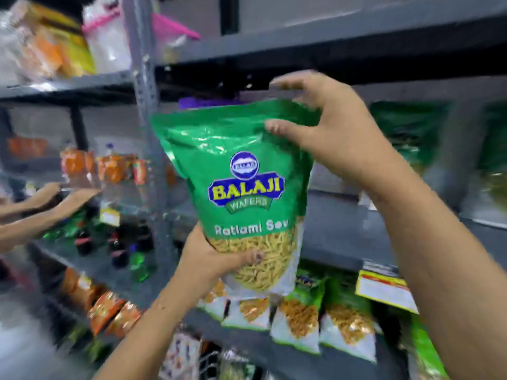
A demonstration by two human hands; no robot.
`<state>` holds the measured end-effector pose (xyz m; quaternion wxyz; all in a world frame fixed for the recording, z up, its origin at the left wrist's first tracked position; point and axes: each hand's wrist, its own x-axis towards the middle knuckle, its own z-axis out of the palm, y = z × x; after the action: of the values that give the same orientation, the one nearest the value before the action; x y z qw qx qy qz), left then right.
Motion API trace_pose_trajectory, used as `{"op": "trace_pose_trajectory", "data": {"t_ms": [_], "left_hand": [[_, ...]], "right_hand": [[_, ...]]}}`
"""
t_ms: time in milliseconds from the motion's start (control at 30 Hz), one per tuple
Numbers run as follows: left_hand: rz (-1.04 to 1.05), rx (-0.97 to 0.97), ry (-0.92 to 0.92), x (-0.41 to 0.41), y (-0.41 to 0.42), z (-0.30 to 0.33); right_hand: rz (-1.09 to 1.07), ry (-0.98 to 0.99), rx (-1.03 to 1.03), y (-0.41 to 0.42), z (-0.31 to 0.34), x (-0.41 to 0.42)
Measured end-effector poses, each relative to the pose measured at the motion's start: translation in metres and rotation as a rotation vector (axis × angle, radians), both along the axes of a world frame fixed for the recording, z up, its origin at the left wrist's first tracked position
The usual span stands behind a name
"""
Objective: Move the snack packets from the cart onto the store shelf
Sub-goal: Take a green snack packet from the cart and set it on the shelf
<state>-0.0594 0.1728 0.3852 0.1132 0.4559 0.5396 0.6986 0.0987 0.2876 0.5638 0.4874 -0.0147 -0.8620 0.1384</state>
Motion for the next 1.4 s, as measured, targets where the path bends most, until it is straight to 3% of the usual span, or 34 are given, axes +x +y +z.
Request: {"op": "trace_pose_trajectory", "data": {"t_ms": [100, 200, 333, 467, 700, 1133, 1300, 1400], "left_hand": [[-0.069, 0.036, 0.044, 0.029, 0.054, 0.034], [-0.198, 0.068, 0.041, 0.062, 0.106, 0.052], [-0.363, 0.062, 0.025, 0.133, 0.181, 0.066], [-0.444, -0.018, 0.011, 0.189, 0.248, 0.064], [-0.506, -0.148, -0.001, 0.267, 0.315, 0.053], [-0.484, -0.207, 0.038, 0.271, 0.344, 0.046], [-0.427, -0.12, 0.177, 0.247, 0.306, 0.051], [-0.405, 0.052, 0.142, 0.214, 0.251, 0.042]], "right_hand": [[0.035, 0.11, -0.388, 0.04, -0.027, 0.055], [-0.02, -0.019, -0.614, 0.074, -0.083, 0.106], [-0.167, 0.001, -0.728, 0.118, -0.13, 0.164], [-0.335, 0.124, -0.777, 0.162, -0.139, 0.222], [-0.554, 0.159, -0.847, 0.218, -0.157, 0.281], [-0.674, 0.023, -0.883, 0.225, -0.151, 0.274], [-0.869, 0.102, -0.567, 0.2, -0.147, 0.263], [-0.728, 0.239, -0.26, 0.152, -0.148, 0.229]]}}
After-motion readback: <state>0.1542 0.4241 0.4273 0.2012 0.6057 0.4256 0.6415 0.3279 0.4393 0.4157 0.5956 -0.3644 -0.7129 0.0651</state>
